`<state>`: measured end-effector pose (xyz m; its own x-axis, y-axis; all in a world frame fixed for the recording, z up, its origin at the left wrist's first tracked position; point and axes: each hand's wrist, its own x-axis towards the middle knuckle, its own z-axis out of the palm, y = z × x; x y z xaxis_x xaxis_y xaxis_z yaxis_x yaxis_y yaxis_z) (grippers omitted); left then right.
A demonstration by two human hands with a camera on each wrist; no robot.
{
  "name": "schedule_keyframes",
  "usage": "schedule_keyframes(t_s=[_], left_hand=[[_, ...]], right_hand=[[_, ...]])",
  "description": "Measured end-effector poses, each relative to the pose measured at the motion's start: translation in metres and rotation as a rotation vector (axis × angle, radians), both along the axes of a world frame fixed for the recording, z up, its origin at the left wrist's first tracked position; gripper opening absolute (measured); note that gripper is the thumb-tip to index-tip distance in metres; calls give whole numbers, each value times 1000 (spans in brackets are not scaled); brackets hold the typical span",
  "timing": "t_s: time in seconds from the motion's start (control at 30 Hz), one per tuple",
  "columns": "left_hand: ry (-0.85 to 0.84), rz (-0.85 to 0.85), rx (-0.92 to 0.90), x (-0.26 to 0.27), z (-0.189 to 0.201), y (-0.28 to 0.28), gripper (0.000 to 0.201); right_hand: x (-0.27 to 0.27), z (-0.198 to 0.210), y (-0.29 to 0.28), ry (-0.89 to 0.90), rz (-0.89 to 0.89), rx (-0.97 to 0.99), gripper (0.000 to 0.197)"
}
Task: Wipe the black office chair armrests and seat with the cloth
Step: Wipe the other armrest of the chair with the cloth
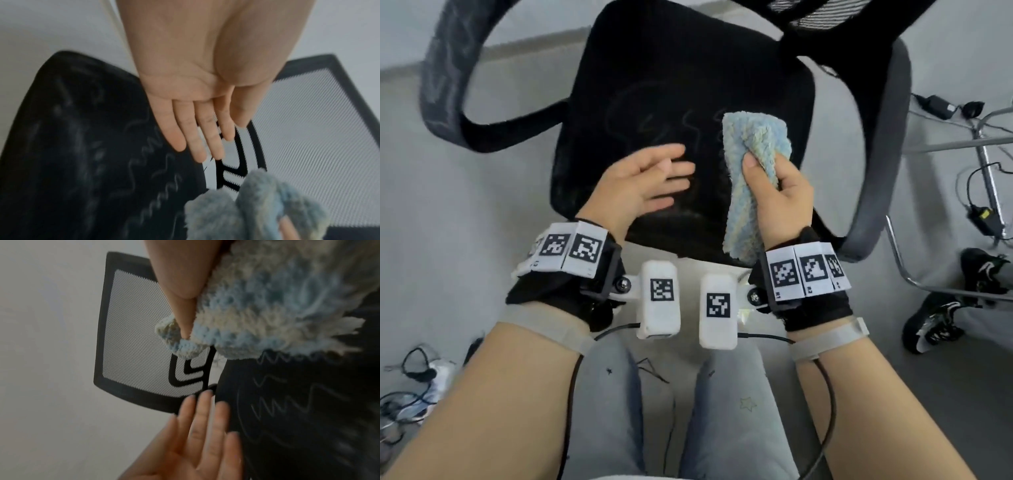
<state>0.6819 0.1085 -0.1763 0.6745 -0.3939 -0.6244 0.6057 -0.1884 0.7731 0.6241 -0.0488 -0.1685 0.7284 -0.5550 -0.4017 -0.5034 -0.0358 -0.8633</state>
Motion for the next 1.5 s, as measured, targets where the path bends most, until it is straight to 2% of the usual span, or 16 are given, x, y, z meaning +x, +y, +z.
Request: schedule_keyframes(t_s=[0.1, 0.23, 0.4, 0.57, 0.63, 0.8, 0.9, 0.97, 1.07, 1.33, 1.4, 1.5], left_hand=[[-105, 91, 28, 39, 14, 68, 25], [-207, 215, 56, 85, 25, 148, 26], [-255, 381, 189, 119, 1, 201, 28], [-118, 230, 348, 116, -38, 204, 30], [-77, 271, 350, 116, -40, 204, 24], [33, 278, 313, 110, -45, 214, 31], [25, 97, 293, 92, -49, 218, 22], [58, 16, 202, 82, -50, 220, 8], [98, -46, 46, 68, -48, 215, 34], [198, -208, -37, 50, -55, 215, 44], [244, -180, -50, 43, -53, 215, 42], [245, -140, -44, 39, -53, 216, 43]], right_hand=[[20, -4, 61, 1, -3, 69, 18], [53, -3, 137, 16, -7, 166, 15], [85, -9, 191, -12, 44, 216, 17], [94, -19, 192, 20, 169, 86, 13], [95, -24, 188, 32, 195, 44, 17], [108, -28, 196, 47, 213, 33, 38], [128, -27, 203, -8, 327, -50, 29], [145, -28, 206, -40, 402, -172, 33], [158, -33, 211, -27, 521, -225, 43], [67, -36, 220, 142, 543, -218, 52], [85, -36, 217, 156, 567, -298, 46], [139, -37, 208, 179, 592, -441, 36]])
